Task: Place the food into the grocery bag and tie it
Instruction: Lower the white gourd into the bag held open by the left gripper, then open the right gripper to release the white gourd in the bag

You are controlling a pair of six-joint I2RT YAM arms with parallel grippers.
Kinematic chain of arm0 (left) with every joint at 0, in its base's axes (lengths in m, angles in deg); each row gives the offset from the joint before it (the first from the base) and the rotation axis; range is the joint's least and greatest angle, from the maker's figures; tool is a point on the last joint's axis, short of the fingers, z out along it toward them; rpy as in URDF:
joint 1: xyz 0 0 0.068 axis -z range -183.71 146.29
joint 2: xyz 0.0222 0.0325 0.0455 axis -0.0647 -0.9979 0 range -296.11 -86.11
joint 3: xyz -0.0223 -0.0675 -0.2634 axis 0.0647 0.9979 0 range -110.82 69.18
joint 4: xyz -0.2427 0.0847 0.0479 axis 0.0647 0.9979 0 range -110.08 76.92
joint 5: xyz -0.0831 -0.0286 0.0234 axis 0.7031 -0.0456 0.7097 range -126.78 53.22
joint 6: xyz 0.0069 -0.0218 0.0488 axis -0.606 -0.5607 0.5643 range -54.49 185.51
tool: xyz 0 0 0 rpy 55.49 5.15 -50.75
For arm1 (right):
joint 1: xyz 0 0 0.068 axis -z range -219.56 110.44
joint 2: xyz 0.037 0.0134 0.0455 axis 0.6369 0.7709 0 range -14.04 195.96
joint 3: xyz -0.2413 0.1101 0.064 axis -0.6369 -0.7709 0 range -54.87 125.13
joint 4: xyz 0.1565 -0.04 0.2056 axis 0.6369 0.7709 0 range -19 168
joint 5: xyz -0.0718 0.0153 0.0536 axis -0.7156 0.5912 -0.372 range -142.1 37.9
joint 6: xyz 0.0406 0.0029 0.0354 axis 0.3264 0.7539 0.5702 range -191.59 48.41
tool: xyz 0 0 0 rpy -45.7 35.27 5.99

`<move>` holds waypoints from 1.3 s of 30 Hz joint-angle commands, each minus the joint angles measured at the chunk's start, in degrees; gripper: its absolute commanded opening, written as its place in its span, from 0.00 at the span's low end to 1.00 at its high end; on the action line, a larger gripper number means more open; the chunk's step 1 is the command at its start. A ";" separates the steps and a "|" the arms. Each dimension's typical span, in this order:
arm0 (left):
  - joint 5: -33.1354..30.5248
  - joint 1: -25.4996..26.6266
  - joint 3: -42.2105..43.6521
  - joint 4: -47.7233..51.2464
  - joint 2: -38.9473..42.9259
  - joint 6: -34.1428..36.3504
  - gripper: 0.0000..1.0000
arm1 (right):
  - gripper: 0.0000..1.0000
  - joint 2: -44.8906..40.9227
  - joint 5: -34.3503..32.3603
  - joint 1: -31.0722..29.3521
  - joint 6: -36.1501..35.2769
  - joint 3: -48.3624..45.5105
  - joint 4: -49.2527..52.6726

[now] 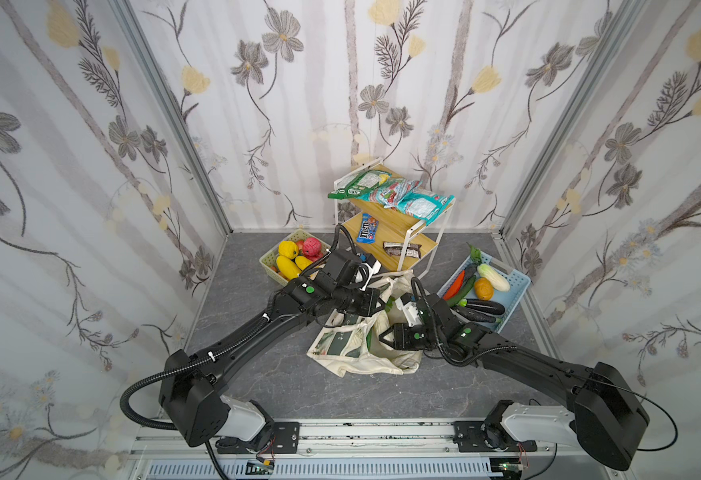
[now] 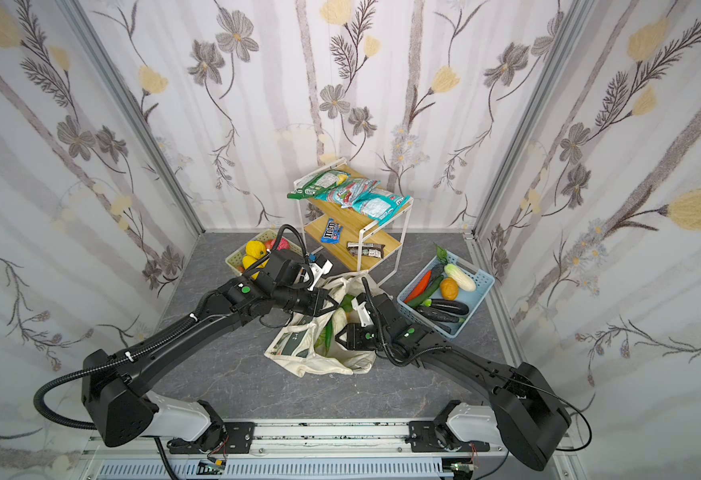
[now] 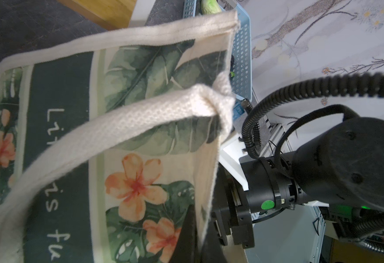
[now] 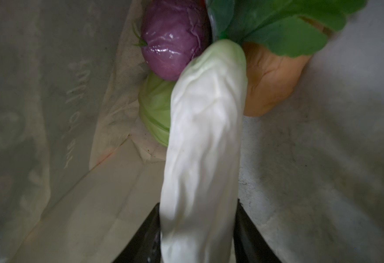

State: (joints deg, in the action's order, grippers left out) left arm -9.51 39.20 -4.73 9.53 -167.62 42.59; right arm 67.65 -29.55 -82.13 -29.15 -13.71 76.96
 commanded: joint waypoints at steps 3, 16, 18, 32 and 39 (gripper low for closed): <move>3.82 0.36 0.41 -2.95 1.83 0.90 0.00 | 0.48 0.73 1.15 -0.09 3.42 1.28 -4.91; 2.35 0.39 2.01 -4.40 5.17 -0.28 0.00 | 0.54 3.85 -1.28 -0.73 9.60 1.06 -12.37; 1.44 0.35 2.26 -4.24 5.57 -0.20 0.00 | 0.57 3.67 -1.45 -0.77 9.47 1.02 -11.97; -0.20 -0.90 3.46 -4.49 6.03 0.07 0.00 | 0.72 -5.31 -3.52 -0.60 4.88 0.71 -3.78; 0.41 -1.67 3.77 -4.98 5.67 -0.02 0.00 | 0.72 -9.90 -5.13 0.04 1.25 3.59 4.12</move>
State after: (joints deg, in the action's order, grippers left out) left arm -10.13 37.78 -0.91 8.78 -161.96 42.59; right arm 58.89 -33.10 -82.37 -25.44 -11.94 78.07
